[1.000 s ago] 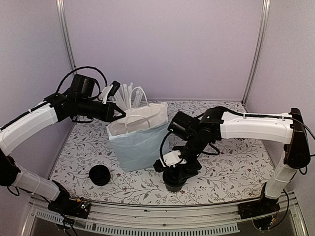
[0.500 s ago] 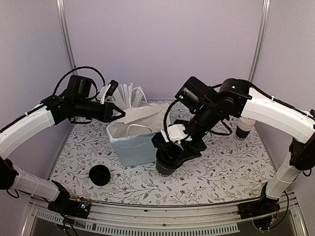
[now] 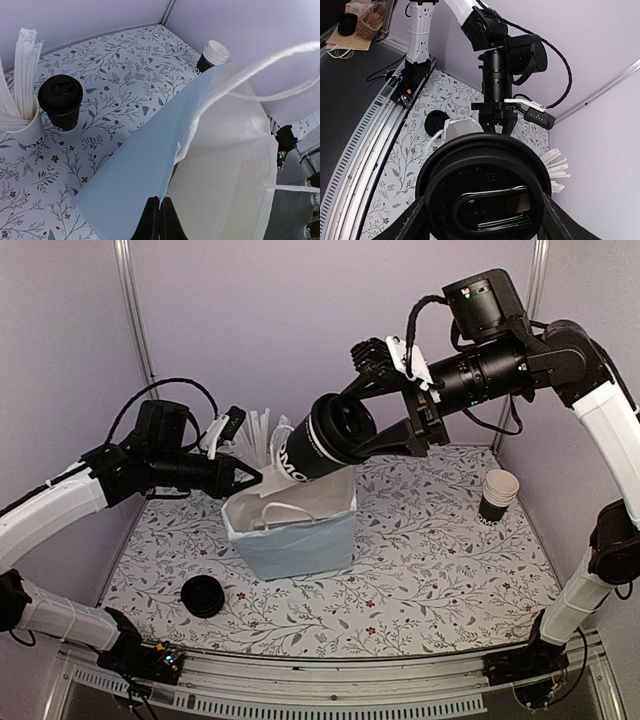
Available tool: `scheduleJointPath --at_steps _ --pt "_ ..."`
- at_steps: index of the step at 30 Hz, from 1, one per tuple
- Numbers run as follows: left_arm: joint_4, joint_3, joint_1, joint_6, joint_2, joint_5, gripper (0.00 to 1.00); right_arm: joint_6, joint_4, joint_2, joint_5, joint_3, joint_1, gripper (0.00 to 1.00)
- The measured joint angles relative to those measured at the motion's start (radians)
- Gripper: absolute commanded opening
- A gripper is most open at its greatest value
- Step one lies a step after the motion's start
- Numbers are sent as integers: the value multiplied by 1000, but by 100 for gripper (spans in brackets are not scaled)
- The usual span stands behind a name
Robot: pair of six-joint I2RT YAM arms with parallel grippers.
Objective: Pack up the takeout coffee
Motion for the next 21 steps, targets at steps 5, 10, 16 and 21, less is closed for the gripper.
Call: scheduleJointPath --at_steps 5,10,16,21 --pt "6 -2 -77 -41 -17 -56 0 19 43 2 54 -129 -1 47" --pt "14 -4 -188 -110 -45 -182 0 21 54 24 117 -259 -1 46" --pt "50 -35 -363 -211 -64 -400 0 21 72 28 188 -336 12 46" --pt "70 -61 -488 -276 -49 -563 4 13 97 5 255 -472 53 45"
